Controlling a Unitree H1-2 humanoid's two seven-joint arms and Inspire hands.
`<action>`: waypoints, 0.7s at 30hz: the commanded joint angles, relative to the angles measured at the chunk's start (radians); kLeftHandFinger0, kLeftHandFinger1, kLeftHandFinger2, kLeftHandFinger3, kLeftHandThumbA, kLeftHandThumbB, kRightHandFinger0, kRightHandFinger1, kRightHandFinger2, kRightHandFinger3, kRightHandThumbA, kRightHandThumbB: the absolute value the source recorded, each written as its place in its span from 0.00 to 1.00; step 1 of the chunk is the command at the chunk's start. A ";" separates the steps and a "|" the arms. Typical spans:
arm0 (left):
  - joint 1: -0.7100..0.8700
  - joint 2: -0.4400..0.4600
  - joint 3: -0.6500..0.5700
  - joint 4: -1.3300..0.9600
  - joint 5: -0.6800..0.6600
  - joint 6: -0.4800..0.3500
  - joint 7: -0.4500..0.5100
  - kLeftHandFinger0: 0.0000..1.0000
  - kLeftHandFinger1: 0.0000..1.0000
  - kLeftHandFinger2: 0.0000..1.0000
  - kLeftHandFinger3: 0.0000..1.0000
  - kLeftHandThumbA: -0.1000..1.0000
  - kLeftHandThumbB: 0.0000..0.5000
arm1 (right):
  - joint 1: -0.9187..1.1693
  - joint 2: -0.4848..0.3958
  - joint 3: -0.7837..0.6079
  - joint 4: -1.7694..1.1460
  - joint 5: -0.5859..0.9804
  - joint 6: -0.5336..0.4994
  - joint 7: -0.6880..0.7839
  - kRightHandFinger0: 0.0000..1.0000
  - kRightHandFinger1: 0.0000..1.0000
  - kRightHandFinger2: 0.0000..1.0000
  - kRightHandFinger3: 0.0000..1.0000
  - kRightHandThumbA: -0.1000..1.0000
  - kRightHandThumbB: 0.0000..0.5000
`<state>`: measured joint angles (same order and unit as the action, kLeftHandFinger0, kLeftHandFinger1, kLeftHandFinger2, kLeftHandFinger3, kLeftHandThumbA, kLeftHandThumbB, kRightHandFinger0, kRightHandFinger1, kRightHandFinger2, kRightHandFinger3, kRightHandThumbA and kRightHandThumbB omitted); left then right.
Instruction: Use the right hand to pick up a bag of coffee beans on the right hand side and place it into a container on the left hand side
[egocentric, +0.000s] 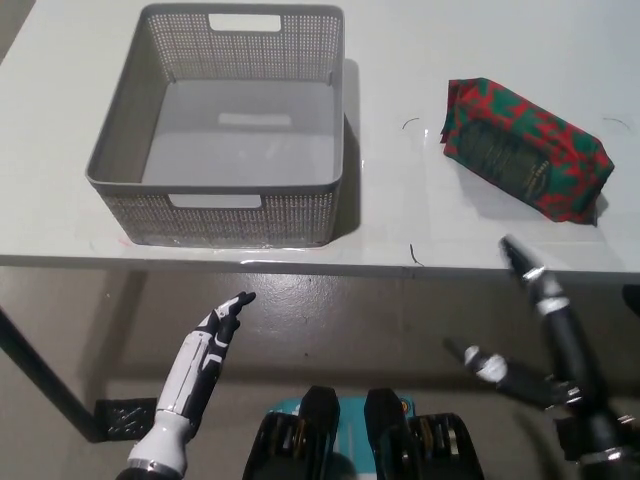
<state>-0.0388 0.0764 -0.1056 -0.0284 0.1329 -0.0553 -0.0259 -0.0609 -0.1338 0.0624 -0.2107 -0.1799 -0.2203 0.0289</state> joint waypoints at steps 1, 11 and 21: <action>-0.009 0.008 -0.001 -0.024 0.019 -0.056 0.004 1.00 1.00 1.00 1.00 1.00 0.35 | -0.063 -0.023 -0.046 -0.121 -0.048 0.035 -0.017 1.00 1.00 1.00 1.00 0.89 0.53; 0.023 0.009 -0.003 -0.032 0.020 -0.058 0.003 1.00 1.00 1.00 1.00 1.00 0.42 | -0.319 -0.179 -0.116 -0.234 -0.273 0.305 0.069 1.00 1.00 1.00 1.00 0.99 0.75; 0.090 0.000 -0.020 -0.041 0.038 -0.086 0.010 1.00 1.00 1.00 1.00 1.00 0.40 | -0.677 -0.372 -0.002 0.001 -0.523 0.539 0.248 1.00 1.00 1.00 1.00 0.87 1.00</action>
<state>0.0442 0.0777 -0.1166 -0.0300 0.1467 -0.0692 -0.0258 -0.5483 -0.4142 0.0074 -0.2757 -0.5191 0.1325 0.1326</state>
